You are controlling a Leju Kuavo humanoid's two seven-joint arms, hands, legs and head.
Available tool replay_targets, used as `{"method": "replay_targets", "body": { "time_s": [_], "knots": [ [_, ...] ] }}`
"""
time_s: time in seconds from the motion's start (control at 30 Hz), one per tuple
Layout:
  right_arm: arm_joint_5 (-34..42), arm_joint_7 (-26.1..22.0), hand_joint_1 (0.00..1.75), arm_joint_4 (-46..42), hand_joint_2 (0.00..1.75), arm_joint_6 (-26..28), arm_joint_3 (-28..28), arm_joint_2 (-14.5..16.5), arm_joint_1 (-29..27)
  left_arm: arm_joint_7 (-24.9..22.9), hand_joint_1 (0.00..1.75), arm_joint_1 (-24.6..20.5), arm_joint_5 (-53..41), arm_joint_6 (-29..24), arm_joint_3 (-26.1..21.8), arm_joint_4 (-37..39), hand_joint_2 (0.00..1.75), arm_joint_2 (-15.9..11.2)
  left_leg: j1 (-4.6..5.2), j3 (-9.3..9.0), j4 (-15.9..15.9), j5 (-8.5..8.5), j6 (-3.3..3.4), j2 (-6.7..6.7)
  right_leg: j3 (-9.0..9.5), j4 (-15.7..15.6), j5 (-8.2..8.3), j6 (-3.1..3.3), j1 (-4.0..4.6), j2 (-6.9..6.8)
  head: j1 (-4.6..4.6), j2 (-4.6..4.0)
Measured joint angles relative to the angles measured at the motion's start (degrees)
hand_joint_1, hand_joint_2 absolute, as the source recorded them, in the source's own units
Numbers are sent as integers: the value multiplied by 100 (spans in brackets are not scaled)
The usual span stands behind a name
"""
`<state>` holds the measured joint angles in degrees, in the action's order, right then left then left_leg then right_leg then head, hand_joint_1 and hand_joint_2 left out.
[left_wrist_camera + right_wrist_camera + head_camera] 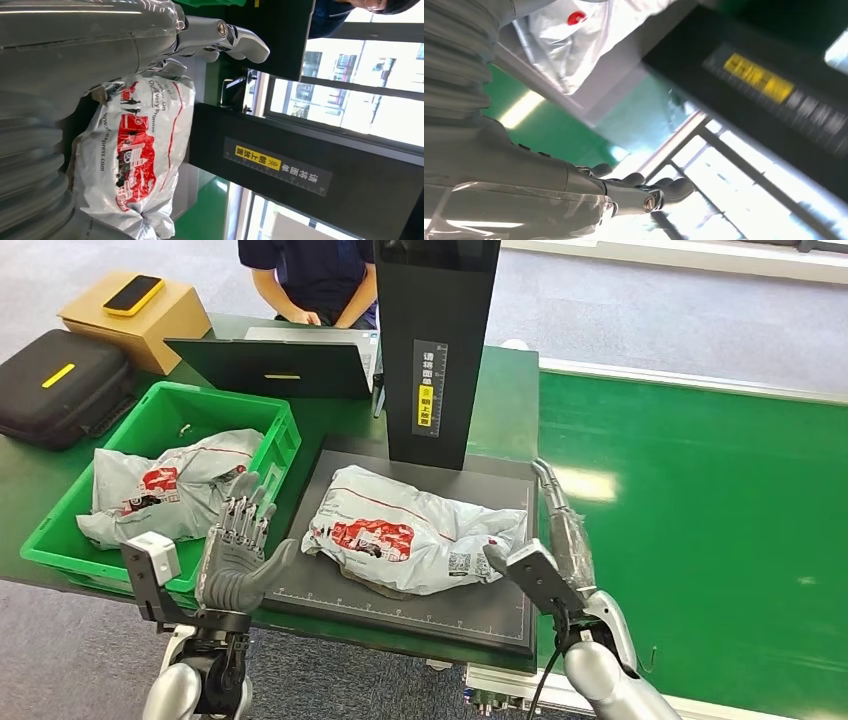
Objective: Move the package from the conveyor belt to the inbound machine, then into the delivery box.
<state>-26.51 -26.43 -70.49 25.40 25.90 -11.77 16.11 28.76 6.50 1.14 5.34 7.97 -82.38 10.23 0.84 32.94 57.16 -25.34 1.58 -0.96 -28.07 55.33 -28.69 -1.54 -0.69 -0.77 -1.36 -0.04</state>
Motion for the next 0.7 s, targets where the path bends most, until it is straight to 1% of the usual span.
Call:
{"method": "replay_targets", "body": {
  "time_s": [0.13, 0.2, 0.27, 0.37, 0.47, 0.7],
  "knots": [
    [629, -100, 0, -438, 175, 155, -661, 205, -604, -26, 0, 26, -49, 4, 31, 0, 175, 0, 0, 3, 0, 0, 0, 6, -1, 0, -3, 0, 0, -7, -1, 0],
    [975, -181, 0, -735, 175, 139, -1058, 353, -918, -45, 0, 36, -63, 55, 41, 0, 175, 0, 0, 5, 0, -1, -1, 8, -3, 0, -5, 0, 0, -8, 0, 0],
    [1382, -206, 0, -1057, 175, -75, -1470, 512, -1207, -68, 0, 52, -56, 177, 54, 0, 175, -1, 0, 7, 0, -3, -3, 9, -4, 0, -7, 1, 0, -8, 0, 0],
    [1829, -129, 0, -1442, 175, -715, -2035, 761, -1540, -64, 0, 64, -99, 383, 95, 0, 175, -1, 0, 7, 0, -5, -5, 10, -5, 0, -8, 2, 0, -7, -1, 1],
    [1814, -81, 0, -1627, 175, -1118, -2451, 984, -1735, -42, 0, 58, -179, 487, 120, 0, 175, 0, 0, 6, 0, -5, -5, 9, -5, 0, -9, 2, 0, -7, -1, 0],
    [1550, -54, 0, -1778, 175, -1434, -2884, 1334, -1867, -39, 0, 12, -260, 545, 130, 0, 175, 0, 0, 4, 0, -4, -4, 8, -6, 1, -9, 2, 0, -6, -1, 1]
  ]
}}
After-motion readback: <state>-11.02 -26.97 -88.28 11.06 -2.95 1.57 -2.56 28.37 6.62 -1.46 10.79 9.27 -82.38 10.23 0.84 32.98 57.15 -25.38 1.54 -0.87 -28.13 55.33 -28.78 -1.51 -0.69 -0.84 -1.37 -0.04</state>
